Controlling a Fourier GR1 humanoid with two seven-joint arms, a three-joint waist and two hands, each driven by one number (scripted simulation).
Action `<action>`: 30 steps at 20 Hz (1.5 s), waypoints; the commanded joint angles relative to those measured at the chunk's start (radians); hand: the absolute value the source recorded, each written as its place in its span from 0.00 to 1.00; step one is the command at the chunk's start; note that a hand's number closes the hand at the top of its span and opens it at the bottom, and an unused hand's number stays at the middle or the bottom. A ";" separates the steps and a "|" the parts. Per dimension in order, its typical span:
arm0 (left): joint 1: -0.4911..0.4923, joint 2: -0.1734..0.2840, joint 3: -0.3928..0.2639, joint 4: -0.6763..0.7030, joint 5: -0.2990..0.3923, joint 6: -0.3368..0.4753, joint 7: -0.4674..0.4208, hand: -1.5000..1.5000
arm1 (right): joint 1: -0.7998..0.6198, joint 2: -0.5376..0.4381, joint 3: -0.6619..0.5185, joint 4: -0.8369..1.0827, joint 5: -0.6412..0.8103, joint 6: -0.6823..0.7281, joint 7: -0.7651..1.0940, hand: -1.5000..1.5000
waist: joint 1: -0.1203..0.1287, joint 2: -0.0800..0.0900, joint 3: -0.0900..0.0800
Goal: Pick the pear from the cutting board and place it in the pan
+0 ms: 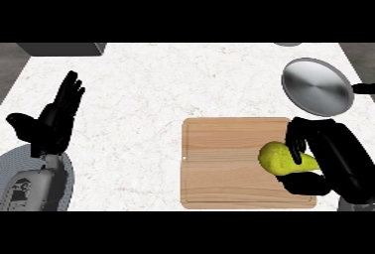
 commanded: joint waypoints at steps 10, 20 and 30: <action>-0.001 -0.025 -0.035 -0.041 -0.014 0.001 0.026 0.50 | -0.389 -0.116 -0.431 0.574 -0.254 -0.094 -0.144 1.00 | 0.036 0.010 0.001; -0.063 -0.035 -0.044 0.011 -0.027 0.004 0.005 0.50 | -0.561 -0.318 -0.520 1.170 -0.104 -0.423 -0.455 1.00 | 0.076 0.028 0.004; -0.056 -0.055 -0.070 0.000 -0.036 0.000 -0.021 0.50 | -0.681 -0.400 -0.586 1.553 -0.092 -0.568 -0.590 1.00 | 0.119 0.047 0.009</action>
